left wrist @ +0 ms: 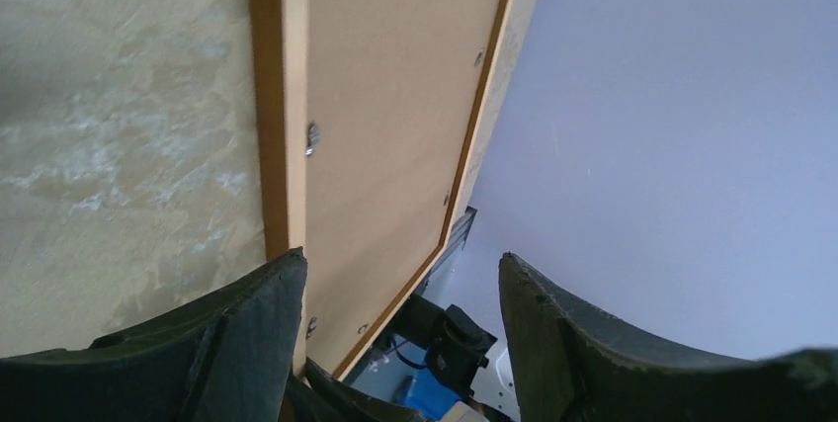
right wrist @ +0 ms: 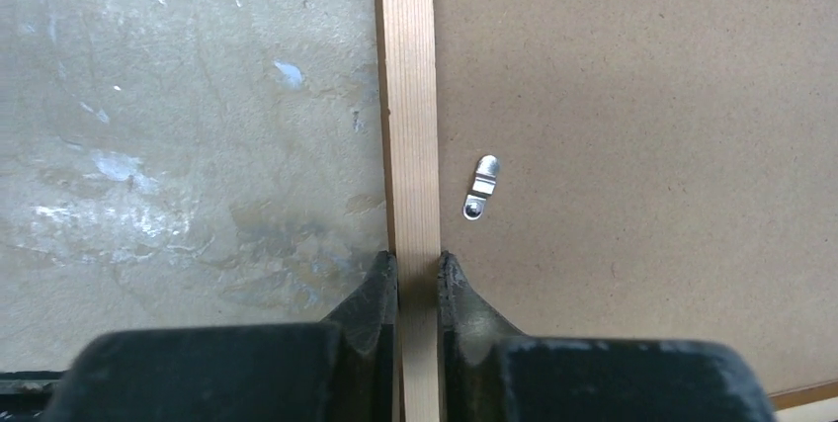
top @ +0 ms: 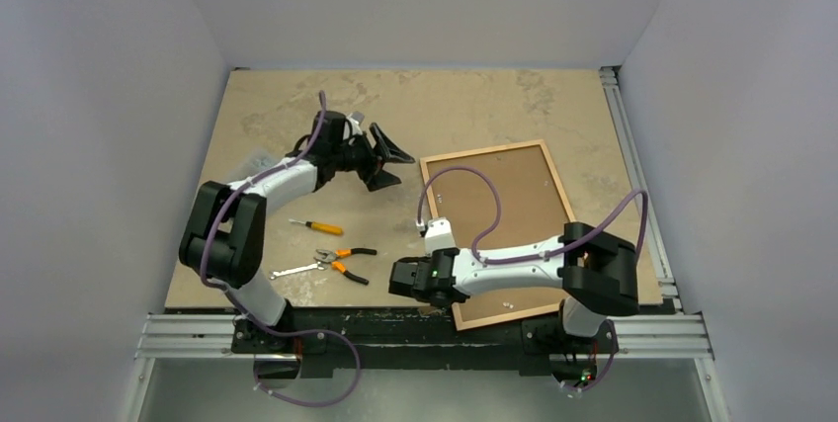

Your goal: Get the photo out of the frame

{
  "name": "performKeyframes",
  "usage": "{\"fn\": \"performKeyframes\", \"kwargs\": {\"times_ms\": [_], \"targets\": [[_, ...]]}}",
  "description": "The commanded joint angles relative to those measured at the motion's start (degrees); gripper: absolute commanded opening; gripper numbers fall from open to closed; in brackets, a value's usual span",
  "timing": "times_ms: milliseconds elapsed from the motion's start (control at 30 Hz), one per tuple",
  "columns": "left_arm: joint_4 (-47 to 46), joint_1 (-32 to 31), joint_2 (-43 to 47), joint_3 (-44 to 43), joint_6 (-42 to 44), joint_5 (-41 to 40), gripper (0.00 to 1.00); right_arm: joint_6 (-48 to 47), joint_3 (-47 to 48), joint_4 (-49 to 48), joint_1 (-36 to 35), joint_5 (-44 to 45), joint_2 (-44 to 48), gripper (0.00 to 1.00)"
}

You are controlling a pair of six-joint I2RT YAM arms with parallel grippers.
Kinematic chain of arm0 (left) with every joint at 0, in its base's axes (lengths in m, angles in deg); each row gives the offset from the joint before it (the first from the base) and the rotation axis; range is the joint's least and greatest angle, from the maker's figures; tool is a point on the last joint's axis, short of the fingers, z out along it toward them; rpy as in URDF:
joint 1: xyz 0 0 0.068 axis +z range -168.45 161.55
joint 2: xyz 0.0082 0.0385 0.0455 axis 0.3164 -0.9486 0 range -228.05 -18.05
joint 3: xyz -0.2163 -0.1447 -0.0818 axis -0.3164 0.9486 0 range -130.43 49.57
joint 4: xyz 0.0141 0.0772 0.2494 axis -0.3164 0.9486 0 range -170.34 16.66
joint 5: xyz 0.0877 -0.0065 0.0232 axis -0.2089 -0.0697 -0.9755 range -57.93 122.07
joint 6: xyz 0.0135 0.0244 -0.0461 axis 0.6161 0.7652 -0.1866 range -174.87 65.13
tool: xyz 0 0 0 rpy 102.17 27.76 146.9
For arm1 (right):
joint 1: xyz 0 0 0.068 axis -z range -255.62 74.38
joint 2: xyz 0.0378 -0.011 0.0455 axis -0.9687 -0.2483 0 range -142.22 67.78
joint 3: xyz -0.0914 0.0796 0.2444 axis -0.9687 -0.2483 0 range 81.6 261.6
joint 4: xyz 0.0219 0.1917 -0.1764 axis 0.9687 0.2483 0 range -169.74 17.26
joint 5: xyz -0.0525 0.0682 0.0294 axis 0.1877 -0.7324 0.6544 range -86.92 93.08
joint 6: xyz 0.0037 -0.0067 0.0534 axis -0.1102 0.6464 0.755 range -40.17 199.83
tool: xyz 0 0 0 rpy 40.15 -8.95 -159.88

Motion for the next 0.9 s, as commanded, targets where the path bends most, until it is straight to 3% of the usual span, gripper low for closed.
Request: {"fn": "performKeyframes", "kwargs": {"times_ms": [0, 100, 267, 400, 500, 633, 800, 867], "targets": [[-17.06, 0.26, -2.07, 5.70, -9.83, 4.61, 0.70, 0.63, 0.23, -1.03, -0.12, 4.44, 8.40, 0.00], [-18.19, -1.05, -2.34, 6.17, -9.85, 4.97, 0.73, -3.63, -2.87, -6.72, 1.71, 5.33, 16.08, 0.00], [-18.05, -5.46, -2.87, 6.48, -9.09, 4.30, 0.80, -13.02, -9.14, -17.42, 9.03, -1.34, 28.88, 0.00], [-23.27, -9.32, -5.53, 5.22, -11.32, 7.54, 0.84, -16.47, -9.82, -18.21, 10.75, -2.44, 34.35, 0.00], [-25.00, -11.53, -5.17, 5.52, -11.12, 7.52, 0.85, -16.70, -9.62, -17.48, 11.08, -2.20, 36.30, 0.00], [-20.55, -12.88, -6.70, 2.39, -7.98, 8.50, 0.85, -17.55, -10.09, -19.39, 11.08, -3.93, 37.41, 0.00], [-22.22, -13.31, -8.85, 2.46, -9.16, 9.32, 0.75, -18.67, -8.32, -19.11, 11.08, -4.12, 34.85, 0.00], [-18.93, -13.63, -9.24, 1.18, -6.89, 9.14, 0.72, -18.63, -7.75, -19.43, 11.08, -4.58, 33.62, 0.00]]}}
